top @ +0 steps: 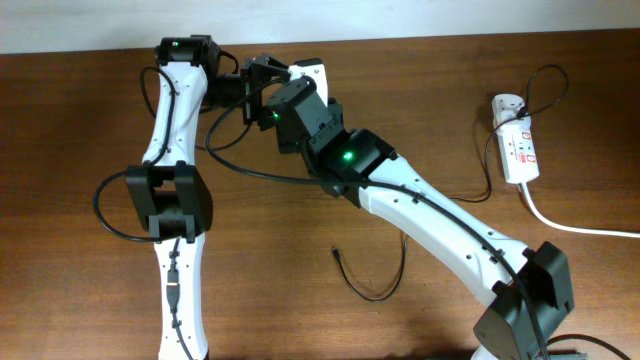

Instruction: Plug charger to phone and switch on socket

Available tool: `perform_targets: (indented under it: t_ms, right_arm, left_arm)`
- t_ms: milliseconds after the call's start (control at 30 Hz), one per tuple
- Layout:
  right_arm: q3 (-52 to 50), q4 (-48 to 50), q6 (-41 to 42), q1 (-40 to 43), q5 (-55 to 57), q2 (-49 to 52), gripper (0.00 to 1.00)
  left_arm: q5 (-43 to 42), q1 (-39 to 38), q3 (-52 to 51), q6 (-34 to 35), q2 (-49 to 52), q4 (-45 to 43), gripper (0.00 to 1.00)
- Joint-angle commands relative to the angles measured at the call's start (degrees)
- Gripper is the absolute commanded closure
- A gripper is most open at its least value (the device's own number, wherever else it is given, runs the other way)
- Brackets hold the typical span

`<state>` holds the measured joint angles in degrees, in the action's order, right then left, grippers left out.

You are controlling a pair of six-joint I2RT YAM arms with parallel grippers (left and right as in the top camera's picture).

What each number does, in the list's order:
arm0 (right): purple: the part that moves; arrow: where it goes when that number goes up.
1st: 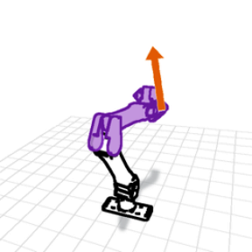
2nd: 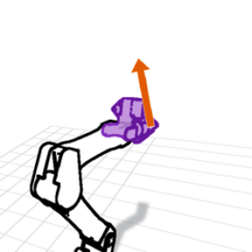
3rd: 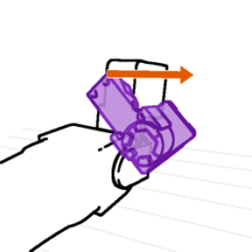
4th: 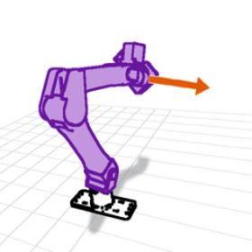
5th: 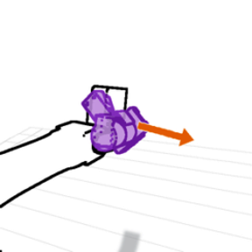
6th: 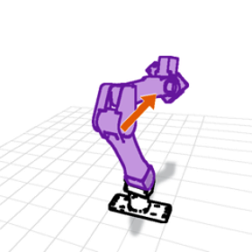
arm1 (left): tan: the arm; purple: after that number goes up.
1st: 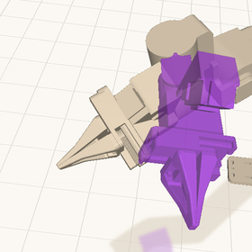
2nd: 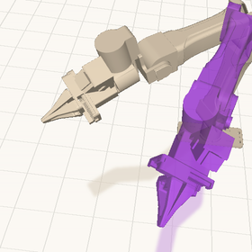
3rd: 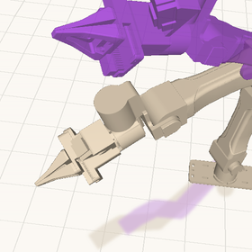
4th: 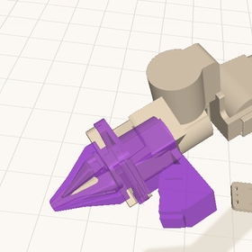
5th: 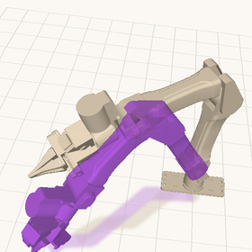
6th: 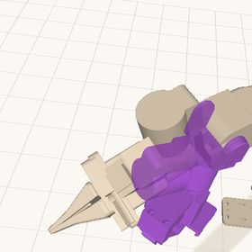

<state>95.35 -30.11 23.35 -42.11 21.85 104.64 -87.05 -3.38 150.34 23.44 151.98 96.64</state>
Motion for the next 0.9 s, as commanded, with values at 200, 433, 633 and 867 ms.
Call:
perform_targets:
  t_ms: [200,433,633,867]
  right_arm:
    - [2.45,-1.05,1.16,0.24,1.14,0.52,0.5]
    - [2.71,-1.07,1.18,0.24,1.36,0.52,0.55]
    - [2.71,-1.05,1.18,0.24,1.36,0.52,0.63]
    - [2.71,-0.94,1.64,0.24,1.36,0.52,0.7]
  left_arm:
    - [-3.15,0.04,1.64,0.07,0.26,-0.11,0.2]
    - [-3.15,0.04,1.64,0.07,0.26,-0.11,0.2]
    - [-3.15,0.04,1.64,0.07,0.26,-0.11,0.2]
    - [-3.15,0.04,1.64,0.07,0.26,-0.09,0.2]
